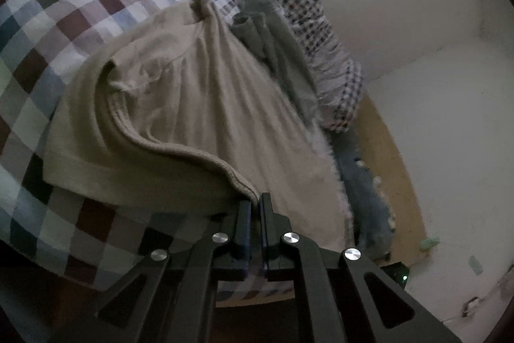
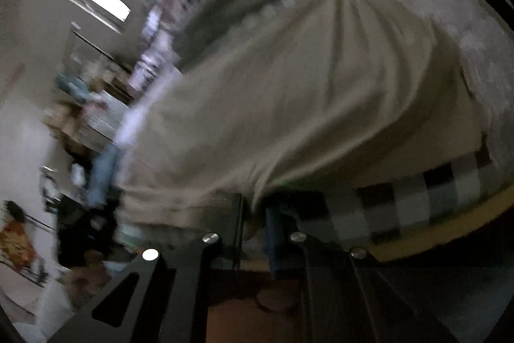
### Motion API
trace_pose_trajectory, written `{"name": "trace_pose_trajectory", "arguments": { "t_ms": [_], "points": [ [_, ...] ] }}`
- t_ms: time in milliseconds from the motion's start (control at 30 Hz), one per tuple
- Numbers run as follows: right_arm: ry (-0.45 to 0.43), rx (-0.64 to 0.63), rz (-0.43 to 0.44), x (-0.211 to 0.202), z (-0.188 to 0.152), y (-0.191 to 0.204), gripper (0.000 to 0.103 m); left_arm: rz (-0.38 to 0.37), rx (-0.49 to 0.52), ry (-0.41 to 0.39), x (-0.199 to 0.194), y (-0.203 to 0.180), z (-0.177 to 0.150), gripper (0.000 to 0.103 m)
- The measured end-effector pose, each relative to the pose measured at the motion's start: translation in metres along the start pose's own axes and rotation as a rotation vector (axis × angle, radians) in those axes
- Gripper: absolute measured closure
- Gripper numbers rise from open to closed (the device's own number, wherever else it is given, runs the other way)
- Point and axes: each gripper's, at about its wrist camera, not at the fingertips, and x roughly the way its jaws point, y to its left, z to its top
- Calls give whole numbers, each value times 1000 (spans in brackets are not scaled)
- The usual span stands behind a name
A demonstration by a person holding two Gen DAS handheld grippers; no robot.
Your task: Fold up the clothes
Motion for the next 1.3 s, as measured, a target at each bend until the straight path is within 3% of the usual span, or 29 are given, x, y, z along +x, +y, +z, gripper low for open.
{"name": "trace_pose_trajectory", "arguments": {
  "t_ms": [200, 400, 433, 467, 533, 567, 700, 767, 900, 1133, 1200, 1233, 1267, 1300],
  "points": [
    [-7, 114, 122, -7, 2, -22, 91, -77, -78, 1, 1, 8, 8, 99],
    [36, 117, 93, -4, 1, -15, 89, -83, -91, 34, 0, 7, 4, 95],
    [46, 117, 84, -3, 1, -14, 88, -54, -91, 42, 0, 8, 2, 85],
    [86, 110, 14, 3, -3, -14, 87, -24, -92, 51, 0, 9, 1, 66],
    [135, 105, -63, 10, -10, -15, 85, 52, -100, 64, 1, 14, -3, 47],
    [156, 104, -97, 13, -13, -15, 84, 89, -109, 71, 2, 16, -5, 45],
    [179, 84, -132, 17, -16, -12, 79, 113, -161, 152, 14, 26, -20, 45],
    [172, 82, -119, 20, -15, -7, 70, 111, -136, 191, 23, 20, -30, 45],
    [183, 79, -122, 23, -16, -12, 63, 118, -77, 261, 43, 5, -51, 45],
    [208, 32, -150, 39, -21, -9, 62, 161, -41, 274, 67, 0, -53, 45],
    [196, 15, -141, 37, -21, -6, 73, 160, -50, 283, 68, 1, -53, 56],
    [189, 1, -127, 34, -20, -3, 90, 159, -58, 291, 68, 2, -53, 74],
    [186, -9, -121, 33, -20, 1, 90, 158, -65, 298, 68, 4, -53, 84],
    [183, -20, -114, 32, -19, 5, 91, 152, -72, 302, 67, 4, -52, 84]
  ]
}}
